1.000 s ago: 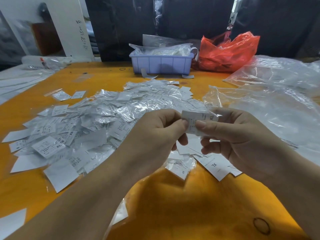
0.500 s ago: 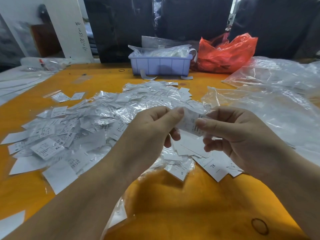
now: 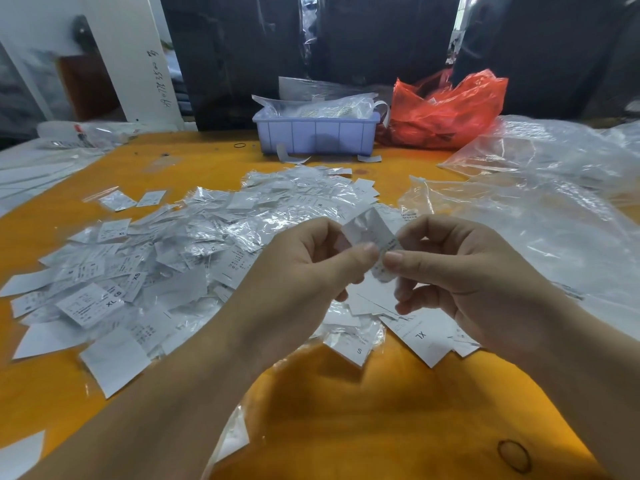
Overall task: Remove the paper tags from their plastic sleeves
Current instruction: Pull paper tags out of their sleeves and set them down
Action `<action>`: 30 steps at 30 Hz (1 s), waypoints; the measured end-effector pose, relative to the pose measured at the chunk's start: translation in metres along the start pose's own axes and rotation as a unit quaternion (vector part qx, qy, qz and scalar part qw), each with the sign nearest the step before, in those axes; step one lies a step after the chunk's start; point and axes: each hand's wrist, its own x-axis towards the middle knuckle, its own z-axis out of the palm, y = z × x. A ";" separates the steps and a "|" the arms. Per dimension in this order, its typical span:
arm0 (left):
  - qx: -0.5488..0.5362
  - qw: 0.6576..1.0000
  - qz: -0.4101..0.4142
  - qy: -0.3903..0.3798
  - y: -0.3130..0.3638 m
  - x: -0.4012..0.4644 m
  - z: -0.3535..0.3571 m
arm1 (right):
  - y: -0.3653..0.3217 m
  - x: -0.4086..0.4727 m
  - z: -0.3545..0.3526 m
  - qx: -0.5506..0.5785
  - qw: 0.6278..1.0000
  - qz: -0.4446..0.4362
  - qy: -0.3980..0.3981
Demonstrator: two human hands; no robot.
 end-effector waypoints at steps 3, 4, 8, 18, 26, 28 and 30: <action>0.000 1.000 0.014 0.000 -0.001 -0.001 0.000 | 0.000 -0.002 0.002 -0.003 0.999 0.005 -0.045; 0.004 1.000 0.016 0.003 -0.001 -0.001 0.000 | 0.001 -0.002 0.003 -0.016 0.999 0.008 -0.052; 0.019 0.999 0.008 -0.029 0.001 -0.003 0.000 | 0.002 -0.002 0.004 -0.055 0.998 -0.002 -0.041; 0.021 0.997 -0.027 -0.065 0.000 -0.002 -0.001 | 0.000 -0.001 0.001 -0.020 1.000 -0.015 -0.008; 0.019 0.997 -0.021 -0.078 0.001 -0.003 0.000 | 0.002 -0.001 0.000 -0.010 1.000 -0.017 -0.006; 0.024 0.995 -0.031 -0.093 0.001 -0.003 0.000 | 0.003 0.000 0.000 -0.008 1.000 -0.019 0.002; 0.025 0.993 -0.037 -0.109 0.002 -0.003 0.001 | 0.003 0.000 -0.001 -0.011 1.000 -0.023 0.006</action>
